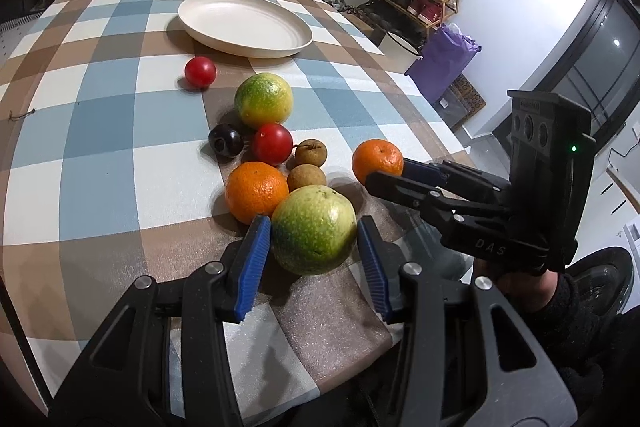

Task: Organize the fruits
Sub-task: 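Hold the pomelo in the left tool and tangerine in the right tool, then lift the pomelo with the left tool while the right tool carries the tangerine over the plate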

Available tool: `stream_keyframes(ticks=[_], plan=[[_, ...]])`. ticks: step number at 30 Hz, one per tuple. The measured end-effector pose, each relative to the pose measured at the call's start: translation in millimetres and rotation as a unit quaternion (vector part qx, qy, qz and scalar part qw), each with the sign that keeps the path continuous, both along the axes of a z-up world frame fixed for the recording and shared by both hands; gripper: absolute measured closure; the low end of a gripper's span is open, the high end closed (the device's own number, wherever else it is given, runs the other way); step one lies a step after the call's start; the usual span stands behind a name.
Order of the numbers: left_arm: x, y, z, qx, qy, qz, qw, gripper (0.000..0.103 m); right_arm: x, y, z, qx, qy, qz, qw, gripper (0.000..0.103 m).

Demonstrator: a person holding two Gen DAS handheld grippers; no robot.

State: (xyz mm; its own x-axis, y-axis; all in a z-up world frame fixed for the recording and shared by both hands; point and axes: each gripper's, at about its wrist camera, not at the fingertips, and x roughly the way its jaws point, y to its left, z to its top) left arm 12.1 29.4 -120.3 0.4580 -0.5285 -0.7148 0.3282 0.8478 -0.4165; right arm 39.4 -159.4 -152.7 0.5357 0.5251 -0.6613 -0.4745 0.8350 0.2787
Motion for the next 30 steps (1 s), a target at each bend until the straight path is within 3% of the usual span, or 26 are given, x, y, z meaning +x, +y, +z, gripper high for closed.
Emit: stream_keyframes(ticks=[8, 16, 21, 30], plan=[[6.3, -0.6, -14.9, -0.006, 0.035, 0.004, 0.9994, 0.058, -0.5, 1.0, -0.1, 0.002, 0.000, 0.003, 1.000, 0.064], [6.5, -1.6, -17.3, -0.009, 0.025, 0.003, 0.9996, 0.057, 0.4, -1.9, -1.9, 0.004, 0.002, -0.002, 1.000, 0.064], [5.8, 2.0, -8.3, -0.020, 0.017, 0.001, 0.9996, 0.057, 1.0, -2.4, -0.4, 0.006, -0.001, -0.003, 1.000, 0.064], [12.8, 8.9, 32.8, -0.041, -0.019, 0.000, 0.9990, 0.057, 1.9, 0.9, 19.4, 0.018, -0.025, 0.008, 1.000, 0.064]])
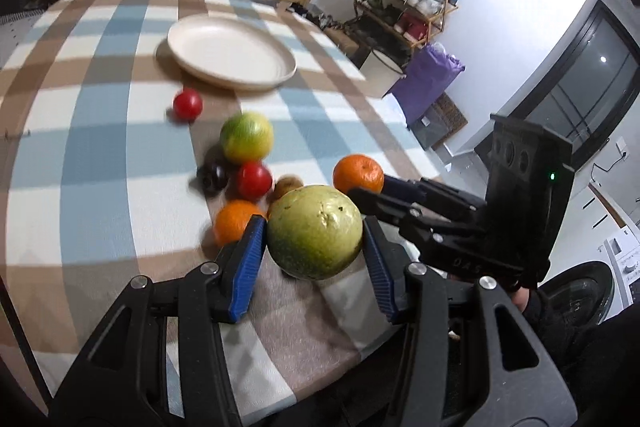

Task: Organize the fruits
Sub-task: 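Lift the pomelo with the left tool while the right tool carries the tangerine over the plate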

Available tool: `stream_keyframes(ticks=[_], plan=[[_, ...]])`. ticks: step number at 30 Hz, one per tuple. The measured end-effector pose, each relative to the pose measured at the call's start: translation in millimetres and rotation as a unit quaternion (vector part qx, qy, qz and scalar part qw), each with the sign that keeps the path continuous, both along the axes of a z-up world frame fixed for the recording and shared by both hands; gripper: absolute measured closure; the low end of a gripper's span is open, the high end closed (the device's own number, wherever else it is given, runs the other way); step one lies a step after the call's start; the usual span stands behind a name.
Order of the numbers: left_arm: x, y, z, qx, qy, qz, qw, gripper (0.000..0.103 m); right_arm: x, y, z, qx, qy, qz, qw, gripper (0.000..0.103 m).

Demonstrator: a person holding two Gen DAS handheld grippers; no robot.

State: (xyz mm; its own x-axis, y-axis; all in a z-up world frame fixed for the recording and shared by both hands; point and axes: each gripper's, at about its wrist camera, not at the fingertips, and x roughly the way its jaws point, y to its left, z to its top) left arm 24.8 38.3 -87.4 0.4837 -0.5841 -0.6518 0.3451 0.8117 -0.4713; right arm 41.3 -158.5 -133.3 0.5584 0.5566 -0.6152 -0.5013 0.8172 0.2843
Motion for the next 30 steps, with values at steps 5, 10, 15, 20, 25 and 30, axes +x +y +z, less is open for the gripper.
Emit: stream_keyframes(ticks=[5, 10, 15, 20, 25, 30], plan=[[19.0, 2.9, 22.6, 0.005, -0.016, 0.006, 0.9998, 0.057, 8.6, -0.8, 15.9, 0.017, -0.010, 0.008, 1.000, 0.064], [50.4, 6.7, 38.8, 0.014, -0.023, 0.016, 0.9995, 0.057, 26.1, -2.1, 29.6, 0.028, -0.012, 0.011, 0.999, 0.064], [88.1, 4.5, 47.7, 0.026, -0.024, 0.016, 0.9993, 0.057, 53.6, -0.5, 42.6, 0.033, -0.016, 0.015, 0.999, 0.064], [130.0, 0.5, 49.0, 0.034, -0.019, 0.015, 0.9991, 0.057, 86.6, 3.9, 49.7, 0.033, -0.017, 0.018, 0.999, 0.064], [180.8, 2.0, 39.9, 0.035, 0.002, 0.024, 0.9991, 0.057, 121.4, 7.1, 50.2, 0.033, -0.007, 0.016, 0.999, 0.064], [223.4, 2.2, 27.4, 0.037, 0.015, 0.024, 0.9989, 0.057, 157.0, 9.8, 46.0, 0.021, 0.000, 0.009, 1.000, 0.064]])
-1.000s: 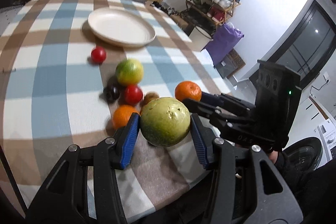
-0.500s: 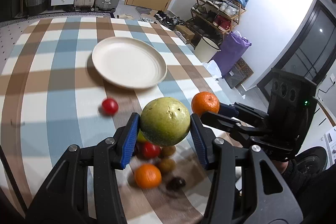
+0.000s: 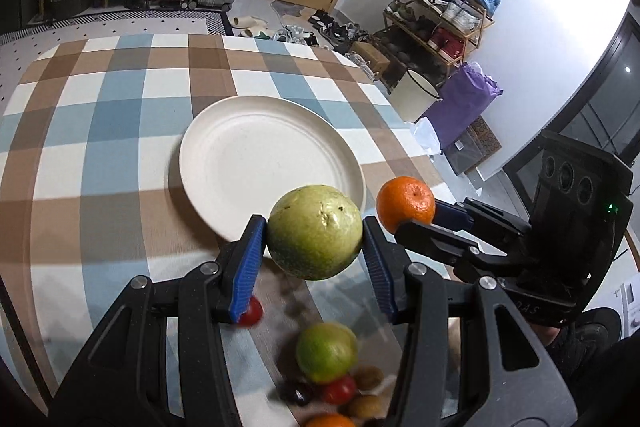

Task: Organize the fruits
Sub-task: 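Lift the pomelo with the left tool while the right tool carries the tangerine over the plate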

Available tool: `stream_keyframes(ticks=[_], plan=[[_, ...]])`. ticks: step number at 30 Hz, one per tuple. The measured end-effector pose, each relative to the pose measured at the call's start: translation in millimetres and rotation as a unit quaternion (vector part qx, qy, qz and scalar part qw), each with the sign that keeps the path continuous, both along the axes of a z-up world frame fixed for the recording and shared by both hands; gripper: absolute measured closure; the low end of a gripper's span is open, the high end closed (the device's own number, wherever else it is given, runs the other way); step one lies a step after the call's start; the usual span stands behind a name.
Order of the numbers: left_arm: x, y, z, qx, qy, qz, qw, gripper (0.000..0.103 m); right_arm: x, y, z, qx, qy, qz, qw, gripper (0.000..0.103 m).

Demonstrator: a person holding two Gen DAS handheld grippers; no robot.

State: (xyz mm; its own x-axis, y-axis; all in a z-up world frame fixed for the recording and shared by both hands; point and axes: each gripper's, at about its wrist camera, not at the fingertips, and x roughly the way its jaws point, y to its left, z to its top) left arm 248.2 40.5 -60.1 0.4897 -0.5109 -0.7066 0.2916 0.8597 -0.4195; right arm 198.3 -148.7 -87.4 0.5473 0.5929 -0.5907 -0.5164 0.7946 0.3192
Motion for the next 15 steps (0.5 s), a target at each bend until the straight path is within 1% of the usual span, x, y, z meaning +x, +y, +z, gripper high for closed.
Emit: stream_keyframes(ticks=[6, 10, 15], plan=[[45.9, -4.4, -22.2, 0.002, 0.017, -0.006, 0.9998, 0.057, 40.1, 2.9, -14.6, -0.013, 0.018, -0.009, 1.000, 0.064], [66.9, -6.9, -36.0, 0.001, 0.024, -0.006, 0.9997, 0.057, 57.3, 3.3, -24.4, -0.013, 0.027, -0.010, 1.000, 0.064], [81.7, -12.8, -53.0, 0.003, 0.035, -0.008, 0.9993, 0.057, 69.8, 3.5, -37.1, -0.018, 0.040, -0.009, 0.999, 0.064]])
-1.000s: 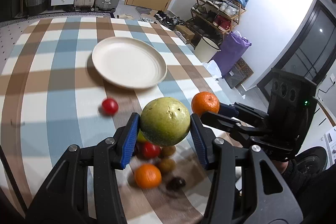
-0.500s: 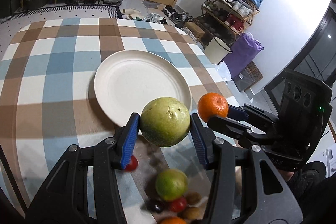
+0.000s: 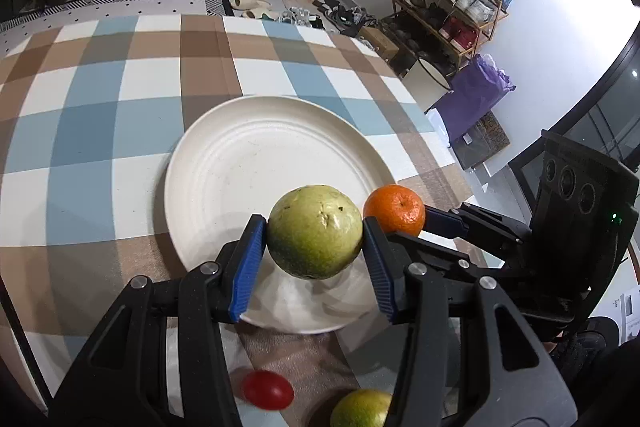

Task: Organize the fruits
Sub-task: 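Lift the pomelo with the left tool while the right tool carries the tangerine over the plate, then open the left tool onto the plate while the right tool releases the tangerine beside it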

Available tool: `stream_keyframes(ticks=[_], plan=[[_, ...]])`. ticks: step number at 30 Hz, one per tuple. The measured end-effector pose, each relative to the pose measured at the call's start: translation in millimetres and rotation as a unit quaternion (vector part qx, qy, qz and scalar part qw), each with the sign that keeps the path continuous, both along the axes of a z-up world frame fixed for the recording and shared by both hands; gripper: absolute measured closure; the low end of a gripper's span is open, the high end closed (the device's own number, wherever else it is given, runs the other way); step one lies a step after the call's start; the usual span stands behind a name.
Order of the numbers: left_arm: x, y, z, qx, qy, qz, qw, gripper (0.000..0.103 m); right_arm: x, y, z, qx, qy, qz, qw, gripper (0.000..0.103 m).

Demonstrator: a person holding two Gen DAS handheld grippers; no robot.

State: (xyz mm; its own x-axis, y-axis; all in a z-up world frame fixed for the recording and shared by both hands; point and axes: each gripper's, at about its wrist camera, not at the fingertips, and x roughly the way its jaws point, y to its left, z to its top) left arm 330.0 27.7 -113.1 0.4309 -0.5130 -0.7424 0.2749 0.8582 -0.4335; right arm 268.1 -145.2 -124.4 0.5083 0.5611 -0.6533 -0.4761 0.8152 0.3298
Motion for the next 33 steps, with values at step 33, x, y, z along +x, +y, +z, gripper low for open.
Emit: stream_keyframes(ticks=[33], plan=[[-88.1, 11.8, 60.7, 0.053, -0.061, 0.051, 0.9954, 0.049, -70.8, -17.5, 46.1, 0.006, -0.083, -0.026, 0.996, 0.041]])
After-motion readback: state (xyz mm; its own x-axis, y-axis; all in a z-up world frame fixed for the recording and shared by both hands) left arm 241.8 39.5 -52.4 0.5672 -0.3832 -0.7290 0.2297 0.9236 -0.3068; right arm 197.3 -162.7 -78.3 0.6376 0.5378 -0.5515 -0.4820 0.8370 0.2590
